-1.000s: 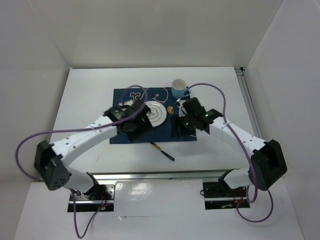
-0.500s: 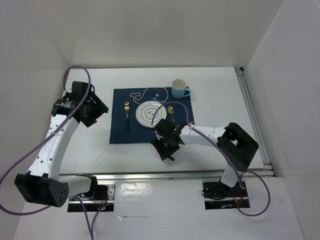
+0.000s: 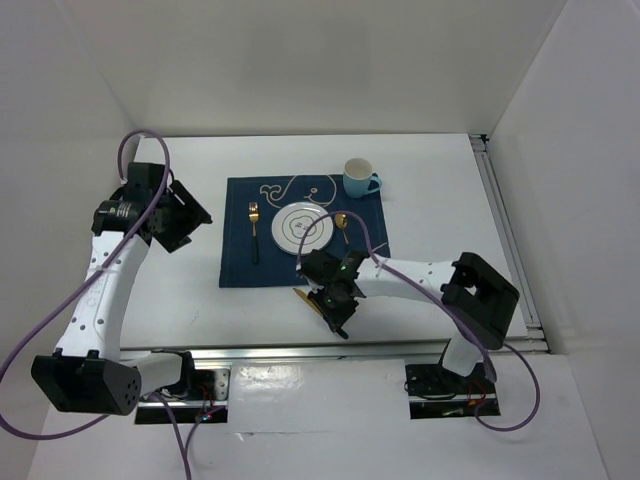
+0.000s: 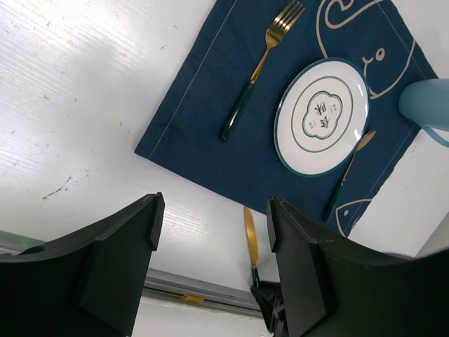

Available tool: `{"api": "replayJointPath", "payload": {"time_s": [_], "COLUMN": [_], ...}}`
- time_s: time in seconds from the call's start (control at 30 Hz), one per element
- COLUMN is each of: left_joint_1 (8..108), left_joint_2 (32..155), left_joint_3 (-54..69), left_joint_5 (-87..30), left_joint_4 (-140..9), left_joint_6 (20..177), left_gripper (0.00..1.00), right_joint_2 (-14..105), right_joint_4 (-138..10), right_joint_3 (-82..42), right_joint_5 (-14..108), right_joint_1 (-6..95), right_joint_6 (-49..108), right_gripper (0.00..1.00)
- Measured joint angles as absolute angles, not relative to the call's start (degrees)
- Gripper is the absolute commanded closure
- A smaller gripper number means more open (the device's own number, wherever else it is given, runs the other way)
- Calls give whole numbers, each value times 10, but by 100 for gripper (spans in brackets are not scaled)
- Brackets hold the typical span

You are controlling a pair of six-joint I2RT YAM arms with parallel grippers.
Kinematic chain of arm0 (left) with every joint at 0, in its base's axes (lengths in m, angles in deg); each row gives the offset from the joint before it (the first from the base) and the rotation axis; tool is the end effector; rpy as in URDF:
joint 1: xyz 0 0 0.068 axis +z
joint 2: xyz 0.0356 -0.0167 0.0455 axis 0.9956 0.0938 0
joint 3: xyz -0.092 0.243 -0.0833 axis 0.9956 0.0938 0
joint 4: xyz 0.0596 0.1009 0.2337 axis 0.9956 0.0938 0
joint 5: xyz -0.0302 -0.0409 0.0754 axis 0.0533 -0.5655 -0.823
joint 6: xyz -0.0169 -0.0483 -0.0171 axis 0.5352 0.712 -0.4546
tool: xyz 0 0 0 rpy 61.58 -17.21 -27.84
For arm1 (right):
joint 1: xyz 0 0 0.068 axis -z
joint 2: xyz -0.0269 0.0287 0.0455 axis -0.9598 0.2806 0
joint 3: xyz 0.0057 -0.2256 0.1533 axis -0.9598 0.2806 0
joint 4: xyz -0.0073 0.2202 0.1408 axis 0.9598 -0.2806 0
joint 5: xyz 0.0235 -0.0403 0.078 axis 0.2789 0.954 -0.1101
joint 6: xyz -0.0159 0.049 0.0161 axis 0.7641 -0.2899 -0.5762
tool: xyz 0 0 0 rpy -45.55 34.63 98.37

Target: Set the dinner table for one person

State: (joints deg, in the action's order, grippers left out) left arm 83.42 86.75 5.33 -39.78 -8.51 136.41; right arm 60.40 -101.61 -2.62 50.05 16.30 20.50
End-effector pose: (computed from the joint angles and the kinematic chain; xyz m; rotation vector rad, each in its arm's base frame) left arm 0.2316 -0.0030 0.3626 -1.0247 2.2281 -0.3360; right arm 0.1619 0.2583 0.1680 -1.0687 2.7729 0.3164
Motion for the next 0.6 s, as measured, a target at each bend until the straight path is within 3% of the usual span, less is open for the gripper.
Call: {"api": "replayJointPath", "payload": {"time_s": [0.33,0.6], "left_joint_1": [869,878], "left_joint_2": [867,870], "left_joint_3": [53,43], "left_joint_5": [-361,-338], "left_joint_4": [-108,-121], "left_joint_6": [1350,1331], "left_gripper": [24,24], "right_joint_2": [484,510], "right_joint_4": [-1159,-1116], "right_joint_3": [-102,-164], "right_joint_5": [534,590], "right_joint_1": [177,372], "right_joint_6": [151,111], "right_gripper": [100,100]}}
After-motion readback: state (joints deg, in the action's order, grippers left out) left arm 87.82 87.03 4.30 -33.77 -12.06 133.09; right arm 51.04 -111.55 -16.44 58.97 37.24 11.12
